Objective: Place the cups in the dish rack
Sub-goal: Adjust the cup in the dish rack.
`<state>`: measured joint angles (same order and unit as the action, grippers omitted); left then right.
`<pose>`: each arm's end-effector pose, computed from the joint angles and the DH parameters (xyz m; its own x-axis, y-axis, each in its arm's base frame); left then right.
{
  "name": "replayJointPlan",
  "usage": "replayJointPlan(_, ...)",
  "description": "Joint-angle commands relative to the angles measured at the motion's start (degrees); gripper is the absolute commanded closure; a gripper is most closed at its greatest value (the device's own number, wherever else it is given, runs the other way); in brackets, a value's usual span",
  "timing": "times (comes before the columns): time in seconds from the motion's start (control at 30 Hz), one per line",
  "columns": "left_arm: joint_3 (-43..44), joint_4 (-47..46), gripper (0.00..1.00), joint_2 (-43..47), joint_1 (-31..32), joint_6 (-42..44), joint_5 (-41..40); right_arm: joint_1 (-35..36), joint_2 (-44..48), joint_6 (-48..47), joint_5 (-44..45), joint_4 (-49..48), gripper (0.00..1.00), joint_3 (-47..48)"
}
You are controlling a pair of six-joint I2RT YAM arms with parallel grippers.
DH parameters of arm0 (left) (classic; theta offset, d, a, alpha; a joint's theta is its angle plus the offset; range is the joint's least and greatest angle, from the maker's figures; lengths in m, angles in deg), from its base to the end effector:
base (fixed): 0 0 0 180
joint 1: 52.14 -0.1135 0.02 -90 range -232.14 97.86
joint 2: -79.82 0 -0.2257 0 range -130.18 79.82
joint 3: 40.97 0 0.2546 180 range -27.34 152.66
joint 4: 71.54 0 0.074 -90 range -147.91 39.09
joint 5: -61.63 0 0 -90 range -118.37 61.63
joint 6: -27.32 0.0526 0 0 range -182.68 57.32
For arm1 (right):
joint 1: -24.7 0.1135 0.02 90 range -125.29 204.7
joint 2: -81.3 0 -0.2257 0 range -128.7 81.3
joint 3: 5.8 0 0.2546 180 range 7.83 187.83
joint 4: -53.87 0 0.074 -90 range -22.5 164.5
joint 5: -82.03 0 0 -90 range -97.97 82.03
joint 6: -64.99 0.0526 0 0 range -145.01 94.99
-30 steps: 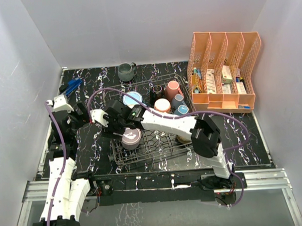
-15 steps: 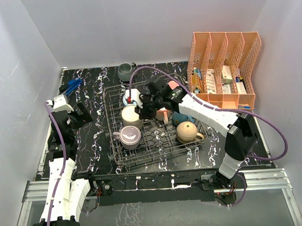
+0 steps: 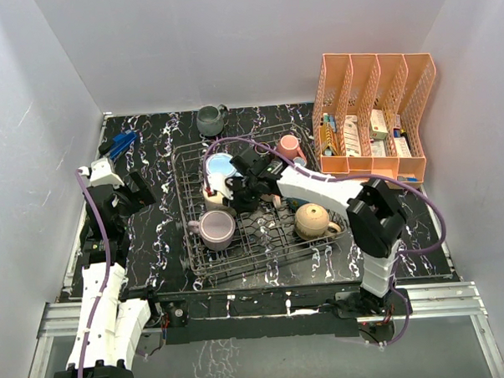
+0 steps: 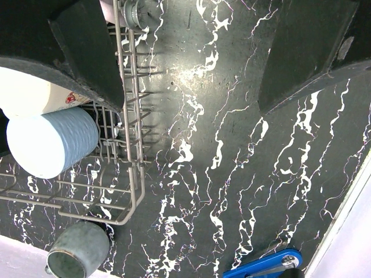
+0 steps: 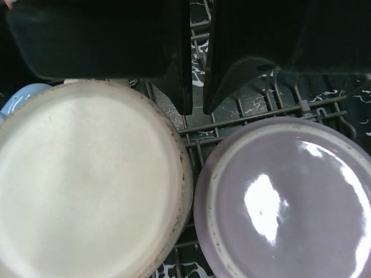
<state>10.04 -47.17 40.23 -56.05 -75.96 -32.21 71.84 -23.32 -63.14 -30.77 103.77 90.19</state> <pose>0.2181 0.0184 0.2794 -0.1870 -0.2425 -0.9520 -0.1809 0.9610 -0.2093 0.2521 0.3017 0.1892 0.0458 -0.7874 -0.6147 -0.9980 -0.0094 -0.0624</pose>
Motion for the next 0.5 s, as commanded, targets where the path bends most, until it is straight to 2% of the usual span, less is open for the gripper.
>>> replayJointPlan(0.0, -0.4, -0.5, 0.03, 0.4, 0.2, 0.3, 0.7, 0.5, -1.9, -2.7, 0.6, 0.2, 0.84, 4.2)
replayJointPlan(0.47, -0.5, -0.5, 0.03, 0.6, 0.2, 0.3, 0.6, 7.2, -2.3, -9.9, -5.0, 7.0, 0.83, 4.4)
